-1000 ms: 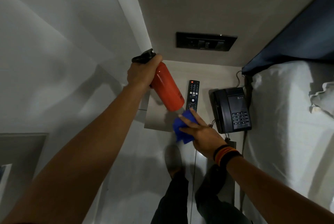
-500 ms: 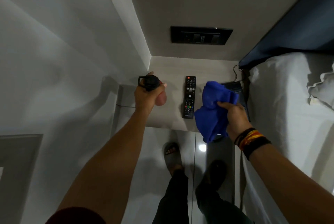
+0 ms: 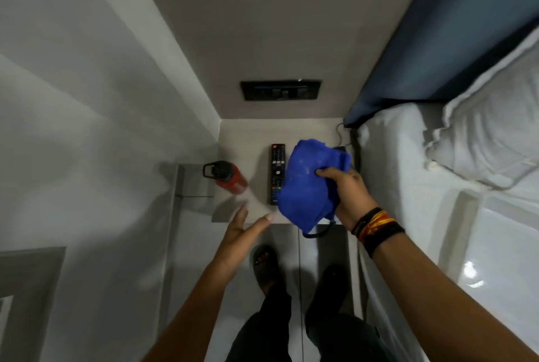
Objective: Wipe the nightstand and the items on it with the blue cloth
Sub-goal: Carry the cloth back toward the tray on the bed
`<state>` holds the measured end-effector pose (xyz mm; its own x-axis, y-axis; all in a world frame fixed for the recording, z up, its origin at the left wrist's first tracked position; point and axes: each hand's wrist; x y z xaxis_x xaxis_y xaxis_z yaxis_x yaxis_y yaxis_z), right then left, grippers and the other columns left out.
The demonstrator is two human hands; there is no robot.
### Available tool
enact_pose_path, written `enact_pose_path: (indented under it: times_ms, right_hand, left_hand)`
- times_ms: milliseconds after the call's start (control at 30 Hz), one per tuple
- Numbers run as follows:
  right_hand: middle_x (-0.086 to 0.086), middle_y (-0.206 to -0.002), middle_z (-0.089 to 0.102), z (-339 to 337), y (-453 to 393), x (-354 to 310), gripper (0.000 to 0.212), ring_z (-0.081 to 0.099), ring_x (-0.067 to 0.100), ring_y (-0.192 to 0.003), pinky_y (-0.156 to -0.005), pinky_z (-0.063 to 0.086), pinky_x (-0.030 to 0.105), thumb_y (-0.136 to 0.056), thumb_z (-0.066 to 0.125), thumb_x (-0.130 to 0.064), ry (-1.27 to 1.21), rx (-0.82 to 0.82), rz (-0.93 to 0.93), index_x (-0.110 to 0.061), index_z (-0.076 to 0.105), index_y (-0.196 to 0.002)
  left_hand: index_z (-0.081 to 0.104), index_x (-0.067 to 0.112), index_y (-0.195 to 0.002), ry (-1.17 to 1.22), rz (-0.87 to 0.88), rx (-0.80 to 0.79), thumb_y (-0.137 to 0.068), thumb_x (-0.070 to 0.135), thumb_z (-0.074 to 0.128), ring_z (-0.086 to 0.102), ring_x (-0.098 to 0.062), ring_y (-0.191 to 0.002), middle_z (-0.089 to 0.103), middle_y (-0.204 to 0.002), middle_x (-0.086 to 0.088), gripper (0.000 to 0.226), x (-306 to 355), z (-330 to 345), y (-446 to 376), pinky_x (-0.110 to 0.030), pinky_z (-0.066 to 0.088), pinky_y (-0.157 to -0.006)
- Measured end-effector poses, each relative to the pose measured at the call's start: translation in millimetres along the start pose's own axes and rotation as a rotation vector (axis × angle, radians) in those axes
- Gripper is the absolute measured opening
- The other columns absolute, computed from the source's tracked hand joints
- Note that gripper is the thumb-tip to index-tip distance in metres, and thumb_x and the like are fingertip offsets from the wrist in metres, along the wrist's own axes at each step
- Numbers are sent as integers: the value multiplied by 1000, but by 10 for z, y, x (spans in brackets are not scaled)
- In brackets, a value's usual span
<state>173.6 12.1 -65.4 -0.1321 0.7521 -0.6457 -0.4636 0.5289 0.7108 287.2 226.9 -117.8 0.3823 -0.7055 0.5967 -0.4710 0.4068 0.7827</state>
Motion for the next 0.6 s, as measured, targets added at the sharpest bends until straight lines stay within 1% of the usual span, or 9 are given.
enact_pose_path:
  times_ms: [67, 133, 167, 233, 300, 367, 467, 533, 600]
  right_hand:
    - [18, -121, 71, -177, 298, -196, 39, 69, 36, -107, -79, 59, 43, -86, 63, -1, 10, -18, -16, -6, 64, -124]
    - [23, -123, 68, -445, 640, -418, 45, 66, 40, -112, -84, 59, 45, -83, 58, 2, 14, 8, -21, 1, 61, -128]
    - [25, -122, 68, -595, 804, -550, 47, 66, 41, -111, -86, 59, 46, -80, 57, 3, 11, 27, -36, 3, 61, -127]
    - [25, -112, 70, -950, 1074, -786, 46, 67, 40, -103, -83, 58, 44, -74, 53, 5, 2, 104, -79, 2, 66, -117]
    - [18, -95, 71, -1378, 1349, -975, 35, 66, 34, -90, -76, 57, 39, -72, 52, 5, 27, 214, -122, -6, 70, -100]
    - [12, -84, 69, -1825, 1555, -1055, 23, 63, 29, -82, -75, 53, 39, -74, 56, 3, 108, 344, -142, -12, 69, -86]
    - [9, -79, 67, -2572, 1762, -945, 19, 59, 28, -79, -74, 53, 40, -77, 59, 2, 229, 524, -132, -16, 67, -78]
    - [10, -84, 68, -2945, 1773, -855, 21, 60, 30, -83, -81, 55, 45, -78, 60, 1, 222, 577, -113, -19, 67, -79]
    - [9, -91, 71, -3278, 1637, -794, 24, 64, 33, -91, -87, 55, 47, -78, 63, -1, 200, 605, -114, -22, 70, -86]
  left_hand:
    - [37, 43, -159, 16, 195, -91, -77, 59, 83, 42, 6, -139, 40, -156, 25, 95, 267, 286, 490, -23, 39, -110]
    - [56, 32, -147, -29, 341, -207, -88, 30, 85, 59, 13, -123, 60, -145, 15, 65, 562, 616, 785, -10, 47, -98]
    - [66, 26, -136, -76, 397, -280, -91, 17, 82, 66, 9, -116, 70, -135, 9, 49, 723, 799, 888, -11, 51, -94]
    - [75, 21, -122, -107, 433, -345, -93, 8, 79, 73, -6, -112, 79, -122, 1, 32, 966, 1191, 1013, -25, 57, -98]
    - [79, 19, -109, -97, 399, -414, -93, 7, 78, 76, -10, -101, 82, -110, -1, 21, 1111, 1637, 1192, -31, 59, -92]
    - [77, 21, -97, -154, 336, -422, -95, 8, 76, 76, -9, -87, 81, -102, -3, 13, 1123, 2126, 1361, -27, 61, -75]
    - [70, 14, -98, -157, 168, -471, -97, 10, 73, 74, -22, -90, 75, -108, -11, 5, 911, 2916, 1581, -30, 65, -59]
    - [69, 13, -106, -146, 102, -474, -97, 10, 73, 75, -29, -102, 75, -116, -12, 10, 780, 3323, 1629, -36, 68, -67]
    - [68, 16, -109, -133, 70, -464, -97, 7, 71, 74, -31, -109, 74, -118, -10, 15, 738, 3642, 1632, -45, 67, -82]
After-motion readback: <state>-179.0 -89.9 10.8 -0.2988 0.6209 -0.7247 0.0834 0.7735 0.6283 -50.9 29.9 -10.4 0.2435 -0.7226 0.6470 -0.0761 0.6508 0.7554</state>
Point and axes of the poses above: each hand's wrist, its own y-axis away from the middle knuckle, its own z-axis out of the palm, x = y × z
